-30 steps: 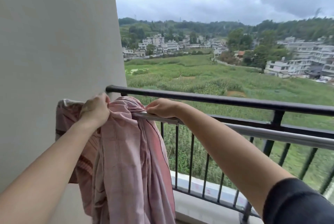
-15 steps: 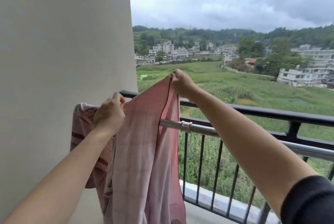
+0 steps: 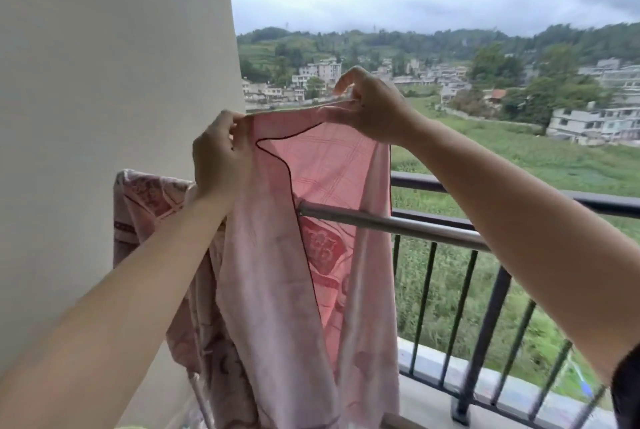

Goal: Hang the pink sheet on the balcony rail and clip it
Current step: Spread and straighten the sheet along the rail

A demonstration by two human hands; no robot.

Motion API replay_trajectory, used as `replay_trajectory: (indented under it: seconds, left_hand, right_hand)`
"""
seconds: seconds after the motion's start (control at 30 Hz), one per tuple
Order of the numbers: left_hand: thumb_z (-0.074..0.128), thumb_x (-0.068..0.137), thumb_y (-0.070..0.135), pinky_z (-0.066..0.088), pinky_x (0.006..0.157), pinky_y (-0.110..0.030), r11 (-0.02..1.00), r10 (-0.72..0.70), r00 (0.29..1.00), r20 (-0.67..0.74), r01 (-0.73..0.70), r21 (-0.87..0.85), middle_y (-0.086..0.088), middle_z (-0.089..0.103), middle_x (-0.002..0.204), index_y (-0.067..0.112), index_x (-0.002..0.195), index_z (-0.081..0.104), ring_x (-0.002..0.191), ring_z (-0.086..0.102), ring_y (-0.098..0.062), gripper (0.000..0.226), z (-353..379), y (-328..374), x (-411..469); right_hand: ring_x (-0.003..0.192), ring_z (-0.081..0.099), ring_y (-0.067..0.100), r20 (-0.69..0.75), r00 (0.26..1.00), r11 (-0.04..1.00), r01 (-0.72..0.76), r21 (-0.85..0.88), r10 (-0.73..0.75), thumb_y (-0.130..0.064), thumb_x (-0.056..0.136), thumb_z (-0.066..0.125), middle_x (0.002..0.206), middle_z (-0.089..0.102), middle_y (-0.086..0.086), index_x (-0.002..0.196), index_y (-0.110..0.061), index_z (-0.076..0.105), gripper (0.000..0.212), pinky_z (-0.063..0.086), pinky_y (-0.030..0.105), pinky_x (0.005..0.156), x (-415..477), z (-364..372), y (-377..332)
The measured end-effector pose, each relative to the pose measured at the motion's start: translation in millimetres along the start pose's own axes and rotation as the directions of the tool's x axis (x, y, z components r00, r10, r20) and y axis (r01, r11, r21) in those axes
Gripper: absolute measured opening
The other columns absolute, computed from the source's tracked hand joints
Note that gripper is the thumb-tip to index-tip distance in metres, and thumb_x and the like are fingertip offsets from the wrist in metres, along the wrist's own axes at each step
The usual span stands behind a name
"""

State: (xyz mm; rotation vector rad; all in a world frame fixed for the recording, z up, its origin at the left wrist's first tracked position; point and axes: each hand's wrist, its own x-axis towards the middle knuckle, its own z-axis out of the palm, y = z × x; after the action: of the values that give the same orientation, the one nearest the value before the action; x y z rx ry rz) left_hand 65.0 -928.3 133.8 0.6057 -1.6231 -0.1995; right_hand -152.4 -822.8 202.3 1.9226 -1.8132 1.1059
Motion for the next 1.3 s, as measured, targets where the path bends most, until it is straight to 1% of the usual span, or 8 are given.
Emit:
replay_trajectory:
  seconds: [0.13,0.37,0.47,0.53,0.63,0.83,1.0,1.3]
  left_hand:
    - [0.043,0.099,0.021,0.040,0.065,-0.033,1.000,0.010,0.999,-0.036,-0.009,0.030,-0.006,0.065,0.083,0.005,0.095,0.059,0.074,0.056,-0.018,0.022,10,62,-21]
    - [0.043,0.091,0.033,0.032,0.056,-0.025,0.984,-0.175,0.982,-0.071,0.172,-0.047,0.012,0.043,0.059,0.025,0.063,0.041,0.054,0.042,0.005,0.029,40,168,-94]
    - [0.052,0.083,0.070,0.024,0.042,-0.018,0.963,0.012,0.997,0.071,-0.031,0.266,0.014,0.036,0.051,0.029,0.063,0.035,0.043,0.035,0.002,0.049,51,207,-132]
    - [0.059,0.072,0.075,0.025,0.043,-0.017,0.795,0.087,0.978,0.191,-0.184,0.579,0.017,0.033,0.053,0.025,0.071,0.039,0.042,0.039,-0.004,0.054,62,223,-153]
    - [0.060,0.066,0.050,0.038,0.055,-0.030,0.672,0.010,0.962,0.273,-0.208,0.710,0.004,0.042,0.065,0.018,0.087,0.039,0.062,0.057,-0.029,0.044,74,236,-177]
    - [0.059,0.060,0.078,0.045,0.082,-0.050,0.614,-0.191,0.890,0.414,-0.221,0.757,-0.015,0.058,0.105,0.015,0.111,0.039,0.096,0.055,-0.036,0.084,81,289,-244]
    - [0.051,0.073,-0.003,0.050,0.063,-0.048,0.645,-0.129,0.933,0.336,-0.179,0.743,-0.019,0.048,0.115,0.005,0.115,0.048,0.098,0.052,-0.041,0.043,67,349,-318]
    - [0.041,0.082,-0.008,0.044,0.095,-0.048,0.723,-0.423,0.870,0.255,0.153,0.674,-0.017,0.038,0.141,0.007,0.135,0.045,0.124,0.044,-0.037,0.055,42,458,-450]
  right_hand:
    - [0.068,0.058,0.019,0.199,0.967,0.899,0.223,-0.376,-0.157,-0.059,0.069,0.079,0.076,0.057,-0.005,0.095,-0.016,0.058,0.054,0.047,0.031,0.056,-46,-21,35]
    - [0.066,0.058,0.018,0.402,0.871,0.893,-0.085,-0.442,0.282,-0.051,0.072,0.080,0.068,0.058,-0.005,0.076,-0.024,0.063,0.032,0.037,0.023,0.050,-120,-76,130]
    - [0.066,0.062,0.022,0.458,0.823,0.907,-0.151,-0.394,0.336,-0.046,0.074,0.080,0.068,0.061,-0.001,0.081,-0.018,0.068,0.031,0.047,0.026,0.059,-148,-95,160]
    - [0.062,0.062,0.021,0.472,0.814,0.921,-0.183,-0.343,0.338,-0.042,0.080,0.075,0.067,0.061,0.001,0.086,-0.011,0.070,0.032,0.046,0.024,0.057,-167,-112,172]
    - [0.069,0.061,0.021,0.491,0.814,0.938,-0.175,-0.300,0.309,-0.042,0.085,0.071,0.072,0.063,0.001,0.094,-0.011,0.073,0.032,0.046,0.025,0.064,-195,-148,184]
    - [0.071,0.067,0.022,0.587,0.738,0.920,-0.117,-0.375,0.333,-0.043,0.071,0.082,0.079,0.071,0.003,0.080,-0.019,0.071,0.028,0.058,0.032,0.062,-271,-238,195]
    - [0.080,0.067,0.028,0.391,0.864,0.909,-0.161,-0.384,0.318,-0.034,0.085,0.072,0.083,0.072,0.007,0.085,-0.023,0.075,0.012,0.056,0.032,0.071,-354,-297,195]
    - [0.076,0.065,0.040,-0.012,0.996,0.819,0.069,-0.569,-0.093,-0.014,0.095,0.050,0.094,0.062,0.019,0.103,-0.012,0.070,0.022,0.041,0.037,0.060,-462,-399,187]
